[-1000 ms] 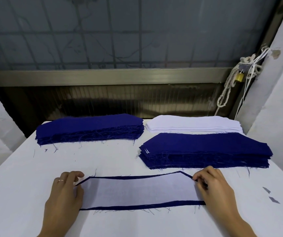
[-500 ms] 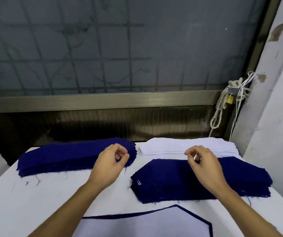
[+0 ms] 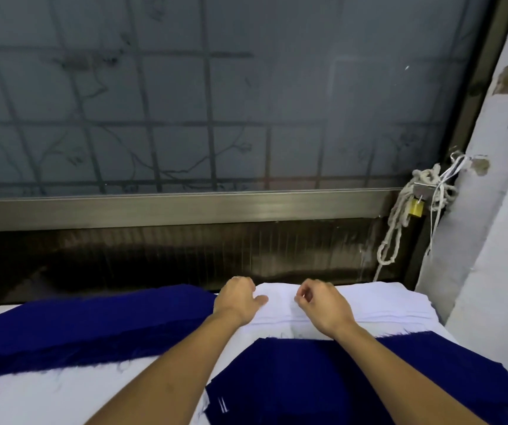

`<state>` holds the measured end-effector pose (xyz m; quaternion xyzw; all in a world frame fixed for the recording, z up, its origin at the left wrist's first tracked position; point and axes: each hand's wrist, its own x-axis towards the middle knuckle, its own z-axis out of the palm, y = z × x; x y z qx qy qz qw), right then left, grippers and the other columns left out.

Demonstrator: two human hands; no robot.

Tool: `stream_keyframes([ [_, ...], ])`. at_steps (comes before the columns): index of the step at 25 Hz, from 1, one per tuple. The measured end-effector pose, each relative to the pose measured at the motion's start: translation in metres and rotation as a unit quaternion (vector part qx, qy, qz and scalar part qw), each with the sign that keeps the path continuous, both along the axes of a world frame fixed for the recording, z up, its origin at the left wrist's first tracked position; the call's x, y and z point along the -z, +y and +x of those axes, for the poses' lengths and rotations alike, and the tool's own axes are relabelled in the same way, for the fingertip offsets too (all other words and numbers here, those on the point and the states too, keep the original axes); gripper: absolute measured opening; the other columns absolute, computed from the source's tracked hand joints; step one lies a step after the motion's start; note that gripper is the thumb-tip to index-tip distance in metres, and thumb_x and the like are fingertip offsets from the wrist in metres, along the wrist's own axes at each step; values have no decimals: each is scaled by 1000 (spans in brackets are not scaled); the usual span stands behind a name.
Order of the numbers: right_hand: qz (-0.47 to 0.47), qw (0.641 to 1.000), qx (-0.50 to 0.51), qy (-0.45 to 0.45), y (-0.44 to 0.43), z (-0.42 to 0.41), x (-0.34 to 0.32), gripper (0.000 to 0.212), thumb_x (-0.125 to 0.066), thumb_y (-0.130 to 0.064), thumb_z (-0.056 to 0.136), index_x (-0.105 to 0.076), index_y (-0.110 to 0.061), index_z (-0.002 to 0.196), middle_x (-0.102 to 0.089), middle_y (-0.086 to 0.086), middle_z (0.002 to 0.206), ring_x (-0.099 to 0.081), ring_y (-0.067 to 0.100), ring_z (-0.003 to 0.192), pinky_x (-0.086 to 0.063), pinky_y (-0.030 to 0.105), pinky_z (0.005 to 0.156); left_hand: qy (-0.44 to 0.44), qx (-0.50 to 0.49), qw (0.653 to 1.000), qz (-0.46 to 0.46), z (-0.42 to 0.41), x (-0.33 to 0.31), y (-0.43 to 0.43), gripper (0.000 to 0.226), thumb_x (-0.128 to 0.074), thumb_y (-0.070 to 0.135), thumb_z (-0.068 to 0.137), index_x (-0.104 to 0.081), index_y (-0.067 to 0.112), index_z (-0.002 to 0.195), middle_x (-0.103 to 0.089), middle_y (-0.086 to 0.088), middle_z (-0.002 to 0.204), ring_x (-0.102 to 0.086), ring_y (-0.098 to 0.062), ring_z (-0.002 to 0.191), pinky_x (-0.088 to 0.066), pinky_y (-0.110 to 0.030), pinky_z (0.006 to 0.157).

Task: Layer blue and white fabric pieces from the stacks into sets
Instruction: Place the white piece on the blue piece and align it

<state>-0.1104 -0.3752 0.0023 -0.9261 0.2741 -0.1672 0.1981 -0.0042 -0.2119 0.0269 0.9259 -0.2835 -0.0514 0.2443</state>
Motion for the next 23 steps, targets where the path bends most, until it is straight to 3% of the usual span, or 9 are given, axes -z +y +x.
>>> stream_keyframes([
  [6, -58, 998, -7, 23, -7, 21, 21, 14, -64, -42, 96, -67, -29, 101, -64, -8, 110, -54, 10, 97, -51, 23, 81, 26, -29, 999, 32, 6, 22, -23, 26, -71, 33, 95, -72, 8, 103, -72, -9, 99, -70, -21, 87, -61, -34, 82],
  [10, -87, 996, -14, 25, -8, 22, 27, 27, -60, -47, 97, -61, -30, 118, -57, -8, 125, -51, 11, 110, -48, 25, 94, -97, 76, 988, 94, 7, 23, -16, 21, -57, 33, 103, -60, 16, 115, -59, -7, 121, -56, -22, 109, -52, -39, 96],
  [13, -82, 996, -31, 11, -11, 23, 26, 45, -55, -52, 98, -50, -31, 137, -48, -9, 142, -43, 13, 129, -38, 29, 108, -99, 134, 983, 80, 7, 24, -12, 8, -46, 32, 108, -43, 25, 105, -49, -6, 125, -45, -22, 110, -45, -40, 98],
  [15, -56, 997, -48, 10, -12, 24, 21, 50, -46, -56, 101, -45, -32, 145, -44, -10, 149, -35, 14, 140, -30, 34, 116, -84, 160, 982, 63, 8, 23, -11, 11, -43, 32, 109, -37, 28, 100, -52, -3, 115, -47, -21, 102, -47, -40, 93],
  [19, -26, 996, -84, 27, -13, 28, 11, 38, -47, -46, 104, -52, -32, 139, -54, -8, 142, -36, 15, 138, -28, 35, 114, 42, 158, 986, -38, 10, 24, -14, 18, -47, 30, 107, -42, 29, 90, -53, 2, 88, -47, -13, 74, -44, -32, 67],
  [21, -26, 995, -90, 22, -13, 29, 8, 29, -55, -37, 102, -58, -34, 130, -58, -9, 136, -40, 14, 133, -31, 33, 111, 71, 149, 984, -59, 10, 26, -15, 15, -49, 31, 107, -46, 27, 92, -54, 2, 89, -47, -12, 73, -44, -31, 65],
  [23, -11, 995, -94, 4, -13, 29, 7, 23, -62, -28, 99, -62, -37, 121, -60, -11, 127, -44, 13, 126, -35, 31, 107, 58, 133, 985, -91, 10, 28, -17, 7, -52, 33, 105, -49, 29, 100, -56, 5, 101, -53, -9, 86, -50, -30, 76],
])
